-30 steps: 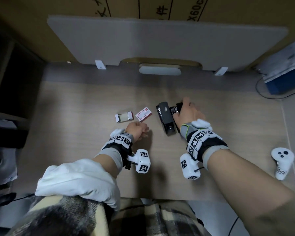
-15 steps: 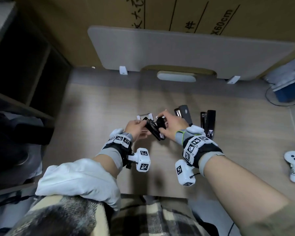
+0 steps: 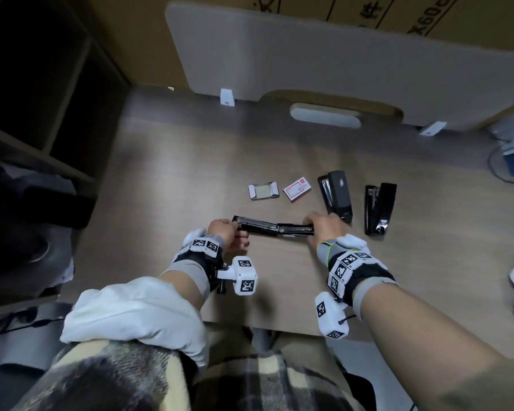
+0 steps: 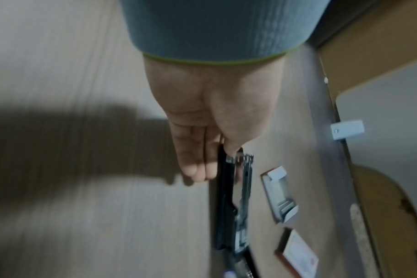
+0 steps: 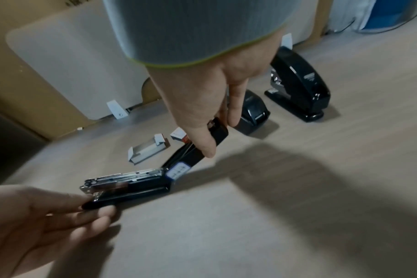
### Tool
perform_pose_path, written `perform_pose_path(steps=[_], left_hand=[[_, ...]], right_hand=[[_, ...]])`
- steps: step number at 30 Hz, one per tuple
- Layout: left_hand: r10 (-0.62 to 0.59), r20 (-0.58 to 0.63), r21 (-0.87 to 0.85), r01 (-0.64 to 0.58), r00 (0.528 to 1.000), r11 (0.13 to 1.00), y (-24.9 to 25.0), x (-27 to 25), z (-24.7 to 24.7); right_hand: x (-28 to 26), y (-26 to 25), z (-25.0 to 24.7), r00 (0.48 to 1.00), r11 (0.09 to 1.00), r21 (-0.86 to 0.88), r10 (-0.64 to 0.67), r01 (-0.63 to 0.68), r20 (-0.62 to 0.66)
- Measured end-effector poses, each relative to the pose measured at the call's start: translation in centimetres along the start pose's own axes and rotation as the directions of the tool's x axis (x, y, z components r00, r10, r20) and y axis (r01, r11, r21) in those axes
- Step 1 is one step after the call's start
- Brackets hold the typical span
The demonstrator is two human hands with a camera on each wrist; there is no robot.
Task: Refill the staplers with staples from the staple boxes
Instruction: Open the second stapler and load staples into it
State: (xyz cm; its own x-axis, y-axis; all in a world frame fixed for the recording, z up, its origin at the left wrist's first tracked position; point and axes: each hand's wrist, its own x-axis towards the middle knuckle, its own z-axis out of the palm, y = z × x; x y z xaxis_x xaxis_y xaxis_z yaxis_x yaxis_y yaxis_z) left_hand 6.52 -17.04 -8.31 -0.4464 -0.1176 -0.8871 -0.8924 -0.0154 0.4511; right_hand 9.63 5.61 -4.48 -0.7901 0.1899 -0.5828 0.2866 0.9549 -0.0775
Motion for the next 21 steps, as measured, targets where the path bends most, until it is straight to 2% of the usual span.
perform_pose_path(steps=[4, 7, 10, 12, 14, 18, 21], left_hand=[[0.016, -0.143, -0.013, -0.018, 0.99, 1.0, -0.9, 1.2, 0.3], [0.088, -0.297, 0.239, -0.016, 0.951, 0.971, -1.1, 1.9, 0.1], [0.132, -0.339, 0.247, -0.048, 0.931, 0.968, -0.4, 1.2, 0.3], [0.153, -0.358, 0.225, -0.074, 0.921, 0.972, 0.8, 0.5, 0.4], [0.201, -0.349, 0.203, -0.136, 0.915, 0.97, 2.2, -0.1, 0.6], [0.325, -0.221, 0.229, -0.275, 0.919, 0.934, 4.1, 0.1, 1.3], [0.334, -0.141, 0.192, -0.305, 0.932, 0.933, 5.2, 1.4, 1.2]], right_hand=[[1.8, 0.2, 0.5, 0.998, 0.998, -0.029, -0.054, 0.054, 0.023], [2.6, 0.2, 0.3, 0.988, 0.99, -0.057, -0.121, 0.127, 0.101], [3.2, 0.0, -0.7, 0.972, 0.979, -0.007, -0.202, 0.204, 0.123], [3.9, -0.6, -1.7, 0.971, 0.973, 0.069, -0.225, 0.22, 0.084], [4.9, -1.4, -3.4, 0.964, 0.965, 0.069, -0.256, 0.251, 0.074], [6.9, -3.3, -5.0, 0.956, 0.954, 0.051, -0.295, 0.294, 0.007], [8.5, -5.3, -4.6, 0.959, 0.954, 0.097, -0.283, 0.283, -0.009]])
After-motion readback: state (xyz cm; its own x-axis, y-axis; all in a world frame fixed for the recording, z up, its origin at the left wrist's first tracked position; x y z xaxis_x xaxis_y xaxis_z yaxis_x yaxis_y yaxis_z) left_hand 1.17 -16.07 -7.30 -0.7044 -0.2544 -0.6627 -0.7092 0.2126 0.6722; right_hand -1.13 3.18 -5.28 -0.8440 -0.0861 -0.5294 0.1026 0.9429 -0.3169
